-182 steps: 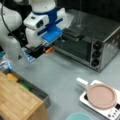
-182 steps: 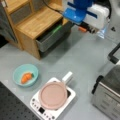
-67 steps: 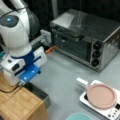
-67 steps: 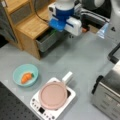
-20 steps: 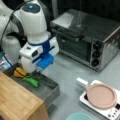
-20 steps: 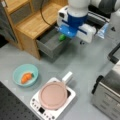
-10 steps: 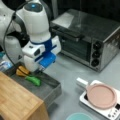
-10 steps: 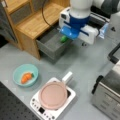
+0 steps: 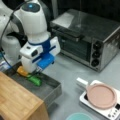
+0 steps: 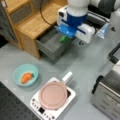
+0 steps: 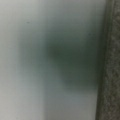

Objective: Open the drawer. Pick up the carrot. Put the carrots in the drawer.

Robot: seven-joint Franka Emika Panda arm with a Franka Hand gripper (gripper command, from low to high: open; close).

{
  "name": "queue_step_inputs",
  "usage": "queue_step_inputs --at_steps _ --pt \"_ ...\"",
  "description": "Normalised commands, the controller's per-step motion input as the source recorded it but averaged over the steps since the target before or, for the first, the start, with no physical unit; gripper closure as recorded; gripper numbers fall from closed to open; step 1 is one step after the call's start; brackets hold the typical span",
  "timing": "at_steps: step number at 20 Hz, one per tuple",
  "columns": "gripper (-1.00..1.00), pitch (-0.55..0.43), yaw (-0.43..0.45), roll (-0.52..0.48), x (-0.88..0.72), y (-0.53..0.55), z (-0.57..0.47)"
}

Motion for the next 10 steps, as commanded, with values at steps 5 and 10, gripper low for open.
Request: queue_step_inputs --at_steps 5,10 --pt "-1.00 0.120 0.070 -0.018 0.24 -0.13 0.29" --pt "-1.00 0.164 0.064 0.002 0.23 0.08 0.21"
